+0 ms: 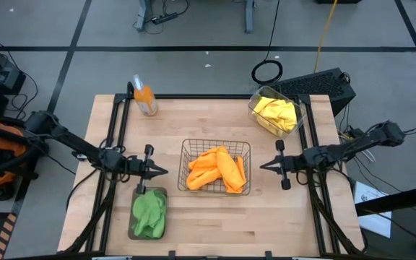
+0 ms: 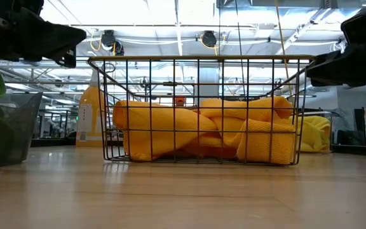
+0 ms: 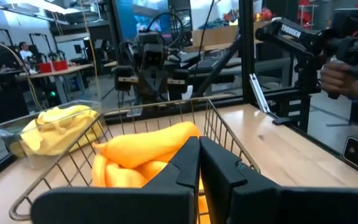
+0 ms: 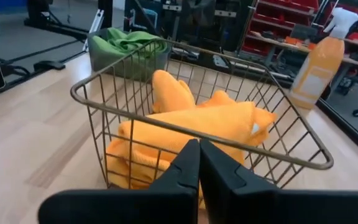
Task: Sort microfiber towel by color & place in baskets
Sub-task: Return to Home Position
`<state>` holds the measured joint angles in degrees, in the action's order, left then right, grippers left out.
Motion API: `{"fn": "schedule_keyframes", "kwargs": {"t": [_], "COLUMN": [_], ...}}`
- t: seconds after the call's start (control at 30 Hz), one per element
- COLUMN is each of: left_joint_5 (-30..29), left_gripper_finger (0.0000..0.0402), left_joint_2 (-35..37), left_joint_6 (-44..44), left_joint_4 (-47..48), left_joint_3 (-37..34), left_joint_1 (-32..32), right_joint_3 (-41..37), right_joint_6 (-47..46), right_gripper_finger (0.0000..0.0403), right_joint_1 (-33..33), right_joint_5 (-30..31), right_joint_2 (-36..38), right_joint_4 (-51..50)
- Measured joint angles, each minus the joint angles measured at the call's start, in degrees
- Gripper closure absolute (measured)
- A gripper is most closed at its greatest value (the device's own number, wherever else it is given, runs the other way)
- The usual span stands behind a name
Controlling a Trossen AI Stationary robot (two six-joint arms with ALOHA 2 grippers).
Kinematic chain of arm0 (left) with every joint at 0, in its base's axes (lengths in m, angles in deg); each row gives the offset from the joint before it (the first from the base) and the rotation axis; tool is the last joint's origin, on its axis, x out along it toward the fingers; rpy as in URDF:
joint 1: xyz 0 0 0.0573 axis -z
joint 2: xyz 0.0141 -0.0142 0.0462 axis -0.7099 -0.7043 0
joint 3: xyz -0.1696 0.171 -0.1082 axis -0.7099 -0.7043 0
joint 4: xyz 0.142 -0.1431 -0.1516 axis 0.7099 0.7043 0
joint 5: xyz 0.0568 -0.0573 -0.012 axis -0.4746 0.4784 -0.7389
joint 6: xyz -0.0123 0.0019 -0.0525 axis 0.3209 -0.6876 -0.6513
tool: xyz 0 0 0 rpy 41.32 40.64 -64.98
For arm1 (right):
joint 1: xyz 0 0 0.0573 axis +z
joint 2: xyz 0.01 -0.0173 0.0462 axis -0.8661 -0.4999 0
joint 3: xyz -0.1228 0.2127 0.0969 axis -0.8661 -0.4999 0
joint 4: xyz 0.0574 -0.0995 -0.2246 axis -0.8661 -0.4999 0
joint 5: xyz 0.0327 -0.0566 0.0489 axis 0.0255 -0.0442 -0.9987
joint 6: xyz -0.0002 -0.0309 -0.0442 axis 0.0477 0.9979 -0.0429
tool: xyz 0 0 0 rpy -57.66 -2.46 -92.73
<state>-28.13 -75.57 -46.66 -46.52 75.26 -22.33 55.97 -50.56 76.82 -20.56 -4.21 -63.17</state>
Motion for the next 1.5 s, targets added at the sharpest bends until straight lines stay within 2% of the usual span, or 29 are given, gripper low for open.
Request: {"fn": "schedule_keyframes", "kwargs": {"t": [0.27,0.47,0.77,1.13,1.33,1.5], "left_joint_5": [-0.1,-0.3,-0.4,-0.4,-0.4,0.1], "left_gripper_finger": [0.0384,0.0384,0.0384,0.0384,0.0384,0.0384], "left_joint_2": [6.2,9.0,13.0,13.7,13.8,13.8], "left_joint_6": [-0.4,0.1,0.4,0.0,-1.5,-2.6], "left_joint_4": [5.0,9.2,11.5,13.2,13.4,13.8], "left_joint_3": [0.0,0.0,0.0,-0.1,-0.1,-0.1], "left_joint_1": [0.0,0.0,0.0,0.0,0.0,0.0], "right_joint_3": [0.0,0.0,0.0,0.0,0.1,0.1], "right_joint_6": [-0.4,3.4,5.5,5.7,6.0,5.9], "right_gripper_finger": [0.0401,0.0401,0.0401,0.0401,0.0401,0.0401], "right_joint_1": [0.0,0.0,-1.4,-6.4,-11.0,-13.1], "right_joint_5": [0.0,-5.0,-4.8,-5.2,-10.6,-11.1], "right_joint_2": [11.0,17.8,25.5,25.6,25.6,25.6], "right_joint_4": [-8.0,-8.7,-12.8,-14.1,-15.2,-15.3]}}
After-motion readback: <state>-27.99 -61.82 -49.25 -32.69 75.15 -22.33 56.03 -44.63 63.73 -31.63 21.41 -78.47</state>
